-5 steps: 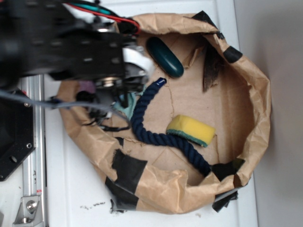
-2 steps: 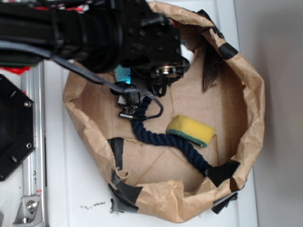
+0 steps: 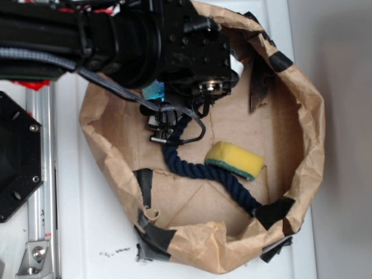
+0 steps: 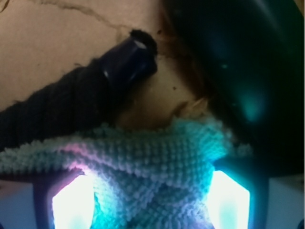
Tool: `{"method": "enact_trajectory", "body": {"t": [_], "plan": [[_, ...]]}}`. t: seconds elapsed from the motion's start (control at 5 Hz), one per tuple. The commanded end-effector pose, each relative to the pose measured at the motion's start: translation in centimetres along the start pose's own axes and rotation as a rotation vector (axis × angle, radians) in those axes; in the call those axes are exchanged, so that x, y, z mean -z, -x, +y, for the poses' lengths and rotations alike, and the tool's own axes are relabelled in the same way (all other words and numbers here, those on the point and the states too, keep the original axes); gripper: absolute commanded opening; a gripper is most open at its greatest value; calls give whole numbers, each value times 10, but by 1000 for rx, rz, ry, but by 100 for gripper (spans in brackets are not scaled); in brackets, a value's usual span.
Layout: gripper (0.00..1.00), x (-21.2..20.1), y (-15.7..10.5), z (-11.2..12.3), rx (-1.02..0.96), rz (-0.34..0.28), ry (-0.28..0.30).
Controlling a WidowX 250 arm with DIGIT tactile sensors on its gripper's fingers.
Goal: Grab the blue cloth.
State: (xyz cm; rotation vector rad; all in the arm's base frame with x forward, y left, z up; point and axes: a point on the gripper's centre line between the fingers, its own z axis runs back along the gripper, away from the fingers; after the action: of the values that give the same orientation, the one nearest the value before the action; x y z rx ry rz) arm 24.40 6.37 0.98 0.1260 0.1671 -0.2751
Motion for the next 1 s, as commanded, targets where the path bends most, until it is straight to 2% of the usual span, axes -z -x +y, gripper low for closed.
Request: {"method": "enact_trajectory", "body": {"t": [0.0,0.2,0.6,0.8], "plan": [[0,-3,-2,5,-66,-60,-15],[0,-19,1,1,-55,-71,-2],[0,-121,16,-25,-12,-263,1],[0,-167,31,-28,-19,-292,4]]}}
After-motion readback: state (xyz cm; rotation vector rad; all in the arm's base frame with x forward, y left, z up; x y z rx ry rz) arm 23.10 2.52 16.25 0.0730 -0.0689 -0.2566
